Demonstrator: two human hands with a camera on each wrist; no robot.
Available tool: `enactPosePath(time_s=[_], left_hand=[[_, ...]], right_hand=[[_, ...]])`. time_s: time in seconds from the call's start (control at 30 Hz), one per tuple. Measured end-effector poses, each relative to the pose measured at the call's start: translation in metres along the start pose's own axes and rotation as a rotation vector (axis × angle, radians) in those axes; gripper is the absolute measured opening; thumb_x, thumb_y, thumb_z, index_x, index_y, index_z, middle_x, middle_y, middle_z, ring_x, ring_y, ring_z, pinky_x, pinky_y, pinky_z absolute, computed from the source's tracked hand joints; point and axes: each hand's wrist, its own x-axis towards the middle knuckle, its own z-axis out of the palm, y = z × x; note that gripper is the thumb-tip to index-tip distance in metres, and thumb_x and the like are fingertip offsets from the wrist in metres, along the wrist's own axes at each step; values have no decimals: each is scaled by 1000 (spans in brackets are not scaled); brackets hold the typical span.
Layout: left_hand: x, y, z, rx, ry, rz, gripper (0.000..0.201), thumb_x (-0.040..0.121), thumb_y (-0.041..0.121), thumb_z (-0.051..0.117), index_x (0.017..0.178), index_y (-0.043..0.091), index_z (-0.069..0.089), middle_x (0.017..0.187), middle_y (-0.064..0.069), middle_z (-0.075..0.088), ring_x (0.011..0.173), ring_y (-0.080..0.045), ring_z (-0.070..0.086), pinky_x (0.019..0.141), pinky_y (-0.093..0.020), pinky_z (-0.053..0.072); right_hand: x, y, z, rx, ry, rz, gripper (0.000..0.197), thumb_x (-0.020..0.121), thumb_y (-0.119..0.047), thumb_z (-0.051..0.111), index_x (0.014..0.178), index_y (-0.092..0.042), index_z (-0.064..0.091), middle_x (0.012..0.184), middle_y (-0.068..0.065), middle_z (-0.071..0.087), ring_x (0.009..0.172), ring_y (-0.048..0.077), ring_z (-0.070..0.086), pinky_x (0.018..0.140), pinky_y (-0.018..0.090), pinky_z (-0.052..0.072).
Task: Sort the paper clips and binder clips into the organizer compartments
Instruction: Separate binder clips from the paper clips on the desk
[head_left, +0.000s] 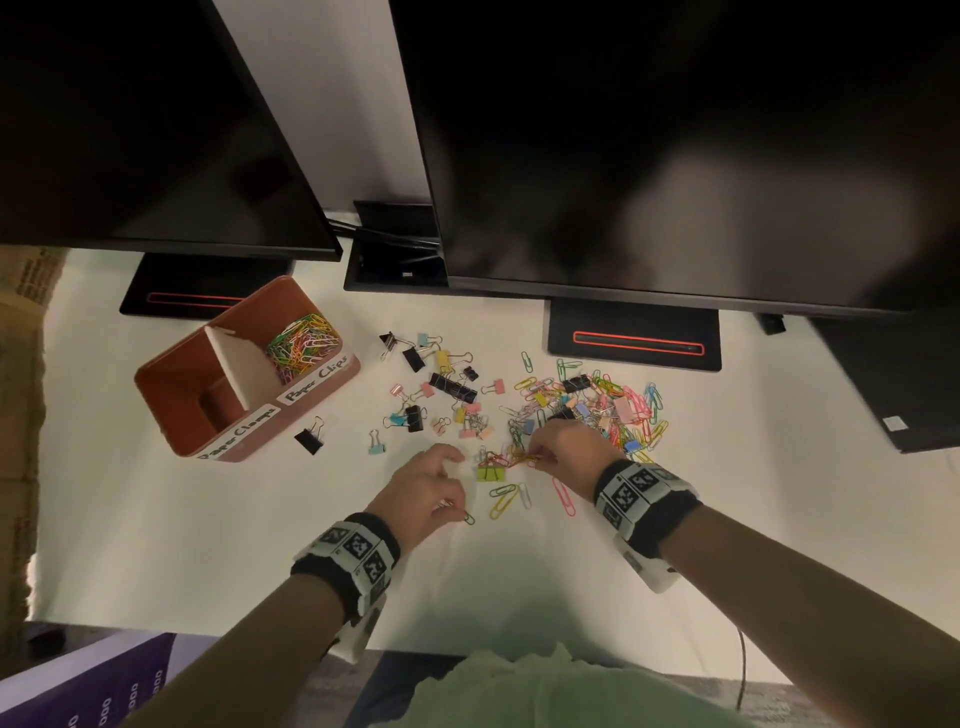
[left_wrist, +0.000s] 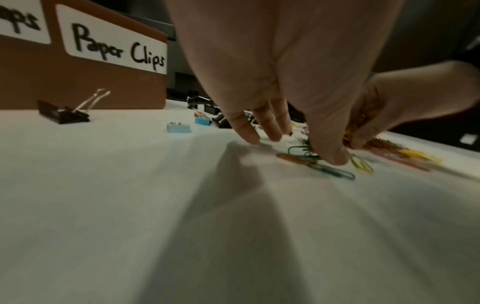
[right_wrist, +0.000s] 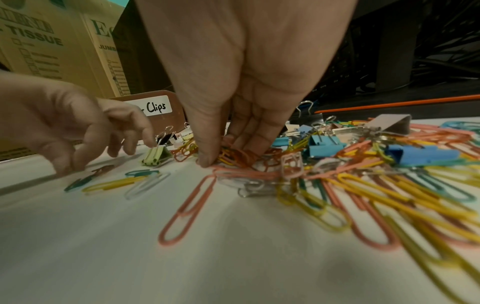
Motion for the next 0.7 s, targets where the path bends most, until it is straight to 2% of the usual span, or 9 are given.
enactPosePath(time_s=[0.1,0.17,0.23,0.3,0.37,0.47,0.53,0.63,0.7], left_hand=[[-1,3,7,88,7,55,7,75,20,72,69,18,68,117,1,58,107,-17,51,87,-35,41],[2,2,9,84,38,88,7,77,19,67,70,15,65,97,-1,63,91,-20,57,78,-34,48],[5,2,10,84,72,81,18,82,22,52,71,11,60,79,-3,61,75,-21,54,69,-34,49],[9,4,9,83,94,41,19,83,19,46,71,9,57,72,-6,58,70,-22,51,66,-34,47],[13,9,6,80,83,-16,12,86,10,51,75,7,55,73,-6,55,72,-21,48,66,-35,44],[17,12,3,74,56,-76,7,90,10,48,83,9,51,77,-2,49,76,-18,44,67,-27,36],[18,12,2,35,51,-98,4,90,11,49,93,11,51,81,-1,52,78,-17,48,69,-26,39],[20,11,0,-92,69,-185,28,88,10,55,114,16,50,87,0,61,83,-15,57,80,-28,49],[23,11,-1,-179,115,-229,36,86,8,58,120,18,51,86,1,64,84,-15,61,85,-29,50]], right_hand=[[1,0,0,1,-3,2,19,90,-21,57,104,-11,65,103,8,62,94,22,57,85,31,48],[1,-1,-1,5,-4,1,19,90,-21,57,103,-10,65,101,8,62,94,22,57,85,31,48],[2,-1,-2,14,-1,4,20,91,-22,56,101,-8,66,99,9,63,92,23,57,85,32,48],[2,-1,-3,21,-1,8,21,91,-22,55,101,-8,67,98,10,63,93,24,56,85,32,47],[2,0,-6,30,5,13,20,92,-20,54,101,-7,66,99,10,63,93,24,56,86,33,47],[1,-1,-12,33,30,6,20,94,-17,50,102,-6,66,101,12,63,95,26,56,86,32,45],[1,-1,-16,45,51,1,22,94,-16,50,108,-7,64,107,11,63,100,25,56,85,28,41],[-1,0,-20,37,79,-4,24,94,-18,52,112,-10,64,111,9,63,103,24,56,86,27,40],[-1,0,-22,34,98,-8,24,93,-19,53,112,-10,64,111,9,63,103,24,56,85,25,39]])
